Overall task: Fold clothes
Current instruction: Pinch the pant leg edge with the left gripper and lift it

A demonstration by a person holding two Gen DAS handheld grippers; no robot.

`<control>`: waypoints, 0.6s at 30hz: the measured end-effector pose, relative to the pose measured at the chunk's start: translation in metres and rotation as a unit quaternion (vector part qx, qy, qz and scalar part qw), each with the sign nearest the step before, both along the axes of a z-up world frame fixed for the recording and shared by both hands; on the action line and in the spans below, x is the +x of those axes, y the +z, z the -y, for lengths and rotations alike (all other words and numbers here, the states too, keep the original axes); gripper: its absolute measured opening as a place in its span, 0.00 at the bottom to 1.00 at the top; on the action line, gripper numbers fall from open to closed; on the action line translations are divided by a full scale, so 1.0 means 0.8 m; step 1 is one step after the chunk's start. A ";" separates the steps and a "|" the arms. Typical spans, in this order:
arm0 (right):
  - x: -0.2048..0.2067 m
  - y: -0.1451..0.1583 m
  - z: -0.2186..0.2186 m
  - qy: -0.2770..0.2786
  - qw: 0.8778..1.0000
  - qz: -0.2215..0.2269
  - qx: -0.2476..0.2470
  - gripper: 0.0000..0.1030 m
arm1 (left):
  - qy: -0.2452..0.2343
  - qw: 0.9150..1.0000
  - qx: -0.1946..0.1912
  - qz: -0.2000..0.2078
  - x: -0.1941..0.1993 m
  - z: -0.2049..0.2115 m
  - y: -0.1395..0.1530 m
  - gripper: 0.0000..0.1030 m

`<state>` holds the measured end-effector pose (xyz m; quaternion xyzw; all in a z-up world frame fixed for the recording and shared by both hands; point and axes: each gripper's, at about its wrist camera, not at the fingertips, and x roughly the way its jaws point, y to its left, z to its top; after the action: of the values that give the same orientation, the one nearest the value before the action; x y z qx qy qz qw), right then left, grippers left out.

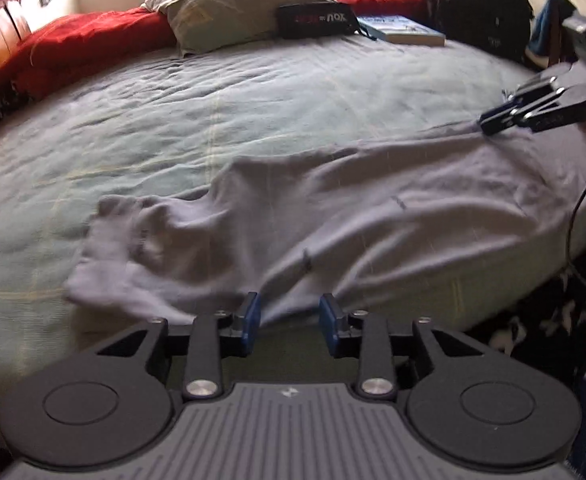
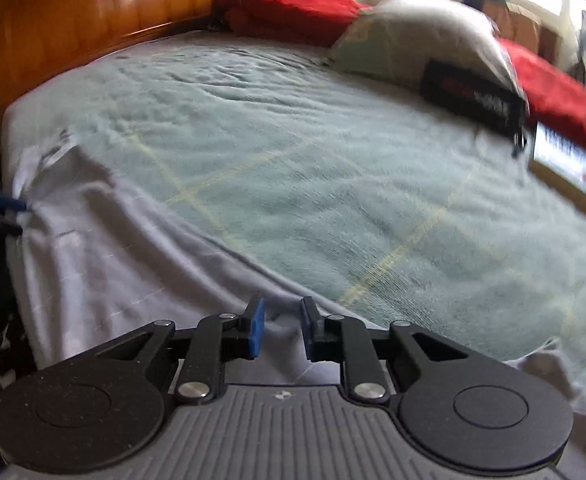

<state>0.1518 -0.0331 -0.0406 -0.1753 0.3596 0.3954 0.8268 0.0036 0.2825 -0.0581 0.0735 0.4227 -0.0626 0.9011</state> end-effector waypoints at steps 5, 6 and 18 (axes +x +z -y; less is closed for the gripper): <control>-0.068 0.028 -0.021 0.101 0.994 0.017 0.025 0.23 | 0.058 0.998 0.006 0.030 0.000 -0.012 0.013 0.35; -0.078 0.028 -0.029 0.123 0.992 0.017 0.024 0.23 | 0.075 0.997 0.004 0.034 0.001 -0.016 0.014 0.35; -0.135 0.006 -0.082 0.213 0.977 0.008 -0.004 0.24 | 0.279 0.956 -0.029 0.088 0.009 -0.115 -0.001 0.34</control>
<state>0.0442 0.0326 -0.0355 -0.2548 0.3090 0.5594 0.7257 0.0104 0.3743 -0.0590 -0.0682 0.3434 0.1855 0.9182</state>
